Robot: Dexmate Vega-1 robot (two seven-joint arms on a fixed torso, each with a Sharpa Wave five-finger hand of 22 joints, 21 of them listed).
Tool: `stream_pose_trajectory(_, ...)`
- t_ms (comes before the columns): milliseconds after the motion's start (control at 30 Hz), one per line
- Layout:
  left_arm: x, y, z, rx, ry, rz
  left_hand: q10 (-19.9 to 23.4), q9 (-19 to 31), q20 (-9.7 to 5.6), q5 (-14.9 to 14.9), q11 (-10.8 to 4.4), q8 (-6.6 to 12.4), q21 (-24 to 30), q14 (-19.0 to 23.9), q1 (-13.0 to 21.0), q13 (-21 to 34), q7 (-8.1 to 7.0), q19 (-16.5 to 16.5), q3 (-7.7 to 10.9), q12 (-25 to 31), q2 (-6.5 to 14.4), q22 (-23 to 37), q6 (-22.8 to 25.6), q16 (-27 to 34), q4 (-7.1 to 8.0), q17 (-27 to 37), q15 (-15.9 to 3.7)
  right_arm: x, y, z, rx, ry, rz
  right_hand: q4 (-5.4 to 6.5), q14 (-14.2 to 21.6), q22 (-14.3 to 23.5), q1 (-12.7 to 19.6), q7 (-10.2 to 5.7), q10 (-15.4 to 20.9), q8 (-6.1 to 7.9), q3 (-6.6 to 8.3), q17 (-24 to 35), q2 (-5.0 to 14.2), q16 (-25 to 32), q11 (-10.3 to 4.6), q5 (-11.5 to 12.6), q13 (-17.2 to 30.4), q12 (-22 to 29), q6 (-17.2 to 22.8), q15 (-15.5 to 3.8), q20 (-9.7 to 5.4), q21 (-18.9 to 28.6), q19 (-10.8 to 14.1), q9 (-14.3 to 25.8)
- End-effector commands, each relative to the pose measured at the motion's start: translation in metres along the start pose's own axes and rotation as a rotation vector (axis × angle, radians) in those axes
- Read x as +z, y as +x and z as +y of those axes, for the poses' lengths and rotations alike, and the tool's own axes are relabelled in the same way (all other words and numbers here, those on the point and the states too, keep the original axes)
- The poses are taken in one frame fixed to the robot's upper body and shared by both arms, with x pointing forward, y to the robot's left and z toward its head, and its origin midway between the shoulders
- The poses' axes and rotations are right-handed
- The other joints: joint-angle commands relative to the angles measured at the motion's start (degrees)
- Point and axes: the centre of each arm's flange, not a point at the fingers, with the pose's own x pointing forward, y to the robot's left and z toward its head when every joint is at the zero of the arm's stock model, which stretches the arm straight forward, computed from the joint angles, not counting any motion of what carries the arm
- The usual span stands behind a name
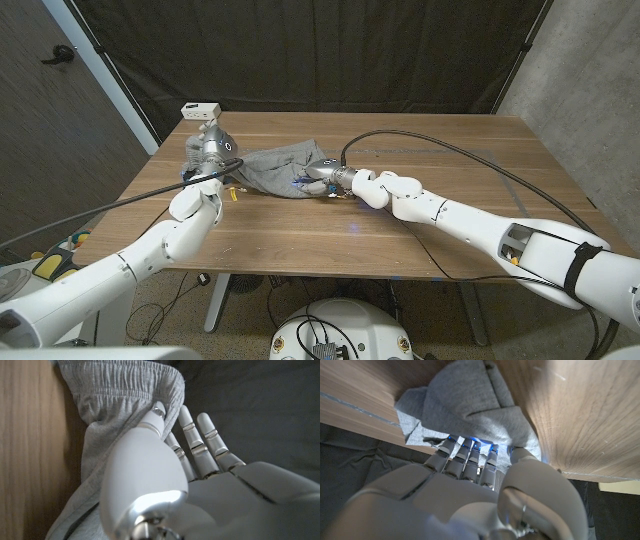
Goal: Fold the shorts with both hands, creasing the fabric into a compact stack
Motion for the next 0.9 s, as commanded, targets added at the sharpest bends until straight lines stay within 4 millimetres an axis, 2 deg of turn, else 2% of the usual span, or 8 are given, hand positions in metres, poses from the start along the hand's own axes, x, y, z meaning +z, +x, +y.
stream_pose_trajectory(33,-0.022,0.015,0.019,0.102,0.161,-0.151,1.2,0.0,-0.07,0.8,-0.98,-0.1,0.5,-0.1,-0.6,7.5,-0.34,-0.5,-0.18,-0.6,0.1,-0.4,0.1,-0.3,0.36,0.5,-9.38,0.001,-0.002,0.002,-0.011,0.001,-0.009,-0.34,-0.1,0.0,0.7,-0.05,0.2,-0.11,-0.03,0.2,0.08,0.4,-0.36,-0.2,0.0,0.0,0.5,-4.13,-0.09,-0.4,0.3,0.1)
stream_pose_trajectory(900,-0.04,0.049,0.075,0.367,0.34,-0.368,2.2,0.1,-0.39,1.6,-1.04,-0.59,1.6,-0.3,-0.5,8.8,-0.39,-1.9,-1.33,-3.5,0.2,-3.7,-0.2,-2.3,0.54,1.9,-9.38,0.005,0.003,0.01,-0.008,-0.013,-0.053,-0.65,-0.2,0.0,0.7,-0.08,0.2,-0.19,-0.08,0.3,0.2,0.7,-0.4,-0.3,0.0,0.0,0.5,-4.09,-0.08,-0.6,0.4,0.1)
